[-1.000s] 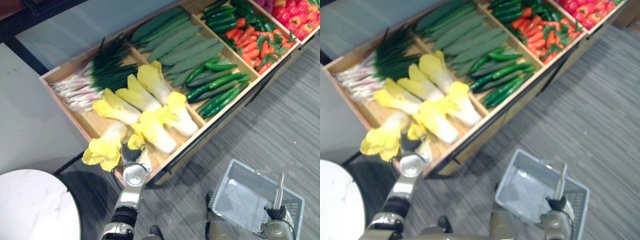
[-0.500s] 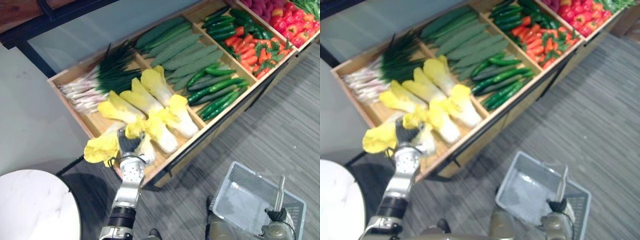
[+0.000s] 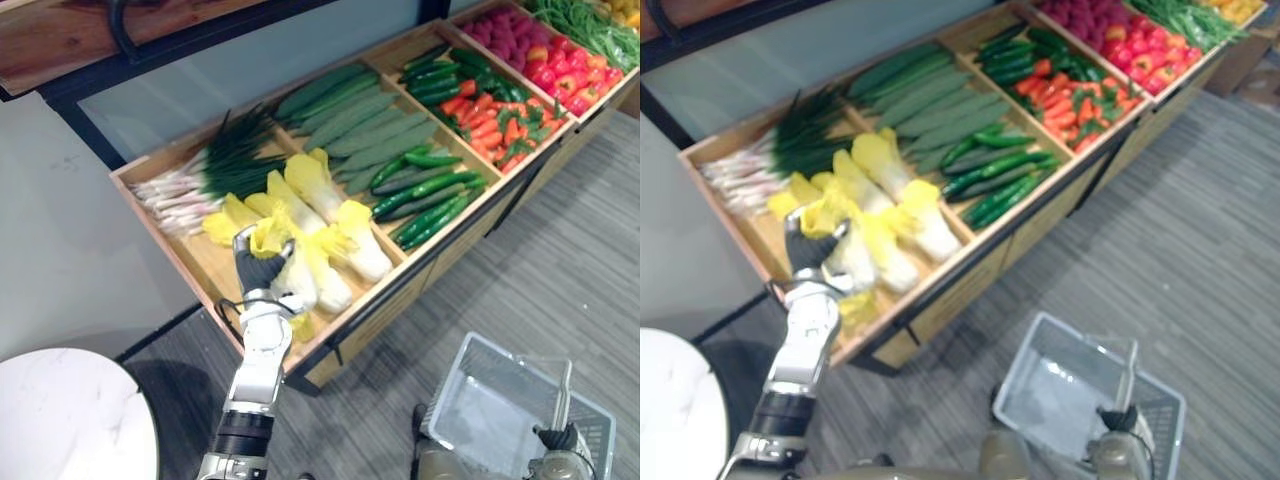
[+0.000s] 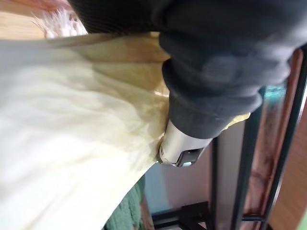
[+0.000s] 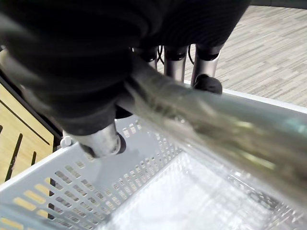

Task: Pick vegetable in the basket

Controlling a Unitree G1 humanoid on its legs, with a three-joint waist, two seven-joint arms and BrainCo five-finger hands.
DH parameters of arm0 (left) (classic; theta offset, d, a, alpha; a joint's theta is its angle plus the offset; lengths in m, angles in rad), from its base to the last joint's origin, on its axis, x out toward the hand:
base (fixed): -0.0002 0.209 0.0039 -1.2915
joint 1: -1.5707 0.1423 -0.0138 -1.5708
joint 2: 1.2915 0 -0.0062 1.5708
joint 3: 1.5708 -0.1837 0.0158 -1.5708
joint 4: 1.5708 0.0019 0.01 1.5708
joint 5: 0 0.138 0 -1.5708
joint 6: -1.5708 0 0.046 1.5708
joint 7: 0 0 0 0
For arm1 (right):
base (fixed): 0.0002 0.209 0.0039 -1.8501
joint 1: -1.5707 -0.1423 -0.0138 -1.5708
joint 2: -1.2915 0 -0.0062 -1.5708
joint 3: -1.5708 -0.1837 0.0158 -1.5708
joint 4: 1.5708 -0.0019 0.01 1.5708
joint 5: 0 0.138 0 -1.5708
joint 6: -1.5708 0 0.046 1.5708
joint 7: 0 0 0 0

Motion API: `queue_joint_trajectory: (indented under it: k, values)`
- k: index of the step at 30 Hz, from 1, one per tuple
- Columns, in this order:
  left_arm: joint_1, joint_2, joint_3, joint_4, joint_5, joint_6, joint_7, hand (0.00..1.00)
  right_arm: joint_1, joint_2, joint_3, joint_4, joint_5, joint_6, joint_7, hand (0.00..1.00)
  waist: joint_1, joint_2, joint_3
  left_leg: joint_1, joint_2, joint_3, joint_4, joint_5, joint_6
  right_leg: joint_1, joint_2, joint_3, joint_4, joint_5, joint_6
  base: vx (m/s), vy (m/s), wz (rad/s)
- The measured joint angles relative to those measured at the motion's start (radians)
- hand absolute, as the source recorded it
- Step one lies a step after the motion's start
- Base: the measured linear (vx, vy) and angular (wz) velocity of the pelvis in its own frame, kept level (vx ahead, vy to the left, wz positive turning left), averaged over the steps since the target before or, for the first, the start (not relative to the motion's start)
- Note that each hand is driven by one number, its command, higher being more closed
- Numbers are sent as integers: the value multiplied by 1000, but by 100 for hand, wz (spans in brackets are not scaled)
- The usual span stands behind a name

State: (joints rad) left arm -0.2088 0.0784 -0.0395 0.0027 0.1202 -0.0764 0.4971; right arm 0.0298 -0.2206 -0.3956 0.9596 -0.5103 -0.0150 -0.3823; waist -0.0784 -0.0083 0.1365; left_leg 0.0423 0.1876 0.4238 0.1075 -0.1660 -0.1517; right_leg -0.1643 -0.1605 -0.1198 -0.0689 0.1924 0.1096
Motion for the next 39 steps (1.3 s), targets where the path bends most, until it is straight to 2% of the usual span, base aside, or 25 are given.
queue_joint_trajectory:
  k: [6,9,14,18,29,33,35,39]
  values:
    - [0,3,-56,-99,1,-12,-14,100,0,0,3,0,0,-7,22,100,2,-14,-11,14,0,4,0,0,0,12,1,8,0,1,1,-5,-2,-1]
    - [-1,4,-103,-160,-29,-48,-43,100,-7,-9,13,0,0,-11,37,100,3,-15,-14,15,-1,6,3,-1,0,12,1,13,0,2,2,-19,-9,-3]
    - [-28,4,-197,-197,-62,-76,-83,100,-17,-65,80,-30,-2,-11,78,100,3,-13,-15,37,-2,37,3,-3,-3,11,7,46,0,8,7,-18,-12,-18]
    - [-70,2,-265,-197,-81,-77,-124,100,1,-98,149,-127,-4,-12,116,100,-1,-9,-18,49,1,70,20,-21,-2,5,15,78,-2,12,11,-25,-4,-26]
    - [-104,-2,-398,-215,-118,-78,-175,100,99,-137,258,-470,-40,-22,200,100,-5,-11,-18,63,-15,115,20,-29,0,-21,17,130,-7,33,13,-4,-3,-14]
    - [-110,-19,-443,-149,-117,-77,-200,100,146,-138,271,-580,-37,-47,239,100,-7,-26,-19,59,-20,119,39,-45,2,-20,10,138,-19,36,18,-26,1,-7]
    - [-111,-20,-460,-108,-116,-76,-202,100,160,-146,291,-626,-36,-57,251,100,-26,-33,-19,50,-23,115,43,-46,4,-24,5,138,-21,36,19,-7,0,3]
    - [-113,-39,-500,-26,-107,-66,-231,100,202,-161,293,-720,-29,-64,278,100,-36,-37,-19,46,-25,116,53,-55,7,-26,1,138,-24,37,21,3,3,0]
